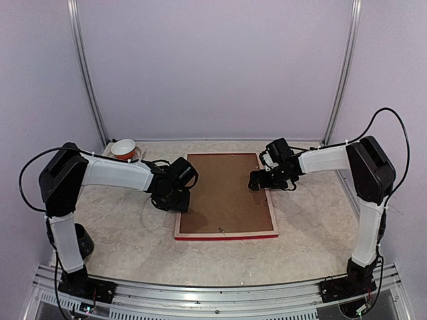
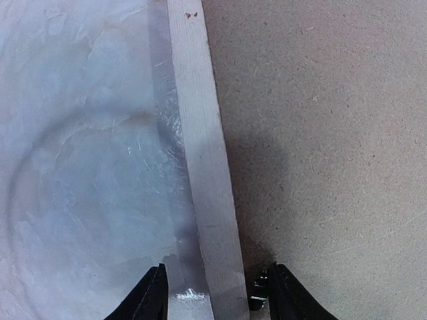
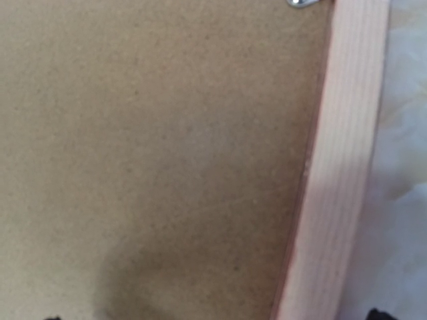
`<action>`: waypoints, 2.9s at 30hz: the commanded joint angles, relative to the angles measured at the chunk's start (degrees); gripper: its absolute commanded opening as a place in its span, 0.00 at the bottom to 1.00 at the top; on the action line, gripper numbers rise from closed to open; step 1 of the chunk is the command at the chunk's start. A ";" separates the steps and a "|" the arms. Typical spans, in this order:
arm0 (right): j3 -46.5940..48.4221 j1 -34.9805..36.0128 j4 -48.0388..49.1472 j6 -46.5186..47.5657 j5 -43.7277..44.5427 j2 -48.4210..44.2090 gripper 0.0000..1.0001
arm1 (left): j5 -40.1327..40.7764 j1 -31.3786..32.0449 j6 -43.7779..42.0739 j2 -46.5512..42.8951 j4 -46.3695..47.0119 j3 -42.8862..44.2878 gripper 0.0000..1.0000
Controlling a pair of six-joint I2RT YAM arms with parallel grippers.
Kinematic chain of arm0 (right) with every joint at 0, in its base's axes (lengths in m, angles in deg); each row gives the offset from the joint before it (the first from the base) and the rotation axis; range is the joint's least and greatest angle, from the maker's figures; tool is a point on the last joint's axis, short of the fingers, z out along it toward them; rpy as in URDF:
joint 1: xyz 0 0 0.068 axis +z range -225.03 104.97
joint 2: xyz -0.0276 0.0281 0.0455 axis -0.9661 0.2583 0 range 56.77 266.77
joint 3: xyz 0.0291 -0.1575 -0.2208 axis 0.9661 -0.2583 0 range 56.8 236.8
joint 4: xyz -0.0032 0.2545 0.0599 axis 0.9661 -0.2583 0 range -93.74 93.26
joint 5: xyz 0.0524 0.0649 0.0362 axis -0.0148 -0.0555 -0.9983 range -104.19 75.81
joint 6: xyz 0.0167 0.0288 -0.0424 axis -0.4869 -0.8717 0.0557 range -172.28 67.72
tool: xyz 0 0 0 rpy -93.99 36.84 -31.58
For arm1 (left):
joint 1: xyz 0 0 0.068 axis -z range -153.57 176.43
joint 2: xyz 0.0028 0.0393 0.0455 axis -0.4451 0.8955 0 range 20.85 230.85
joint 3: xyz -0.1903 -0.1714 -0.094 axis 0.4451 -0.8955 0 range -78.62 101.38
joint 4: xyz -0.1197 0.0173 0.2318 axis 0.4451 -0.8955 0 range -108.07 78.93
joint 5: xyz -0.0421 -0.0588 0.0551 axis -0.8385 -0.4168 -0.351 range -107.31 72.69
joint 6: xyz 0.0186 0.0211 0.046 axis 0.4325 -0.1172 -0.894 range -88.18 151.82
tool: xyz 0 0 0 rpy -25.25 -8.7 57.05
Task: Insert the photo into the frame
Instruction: Press the fastener onto the backboard.
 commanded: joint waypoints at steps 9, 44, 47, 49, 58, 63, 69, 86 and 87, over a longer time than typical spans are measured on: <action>-0.72 0.16 0.99 1.21 -0.83 -3.81 0.99 | -0.06 -0.88 -0.09 -4.58 -1.10 -1.06 0.51; -1.05 0.16 0.91 1.01 -0.16 -3.03 0.99 | -1.19 -0.04 -1.15 0.87 -3.08 -0.81 0.40; -0.99 0.16 0.82 1.07 -0.23 -2.91 0.99 | -1.53 -0.06 -1.31 1.34 -3.50 -0.79 0.40; -0.84 0.16 0.73 1.09 -0.23 -2.89 0.99 | -2.02 0.03 -1.49 1.43 -3.64 -1.04 0.40; -0.19 0.16 0.39 1.18 -0.18 -2.66 0.99 | -3.19 0.34 -2.69 0.12 -2.81 -2.03 0.42; -0.05 0.21 0.05 1.26 0.12 -2.81 0.99 | -1.96 -0.05 -2.18 1.35 -3.41 -2.39 0.42; -0.19 0.22 0.00 1.35 0.29 -2.80 0.99 | -0.68 -1.03 -0.95 -0.12 -3.21 -3.16 0.41; -0.56 0.16 0.54 1.22 -0.01 -2.62 0.99 | 5.08 0.96 -2.70 1.27 -6.21 0.61 0.42; -0.63 0.16 0.63 1.20 -0.19 -2.61 0.99 | 5.12 0.95 -2.34 0.79 -5.64 0.65 0.43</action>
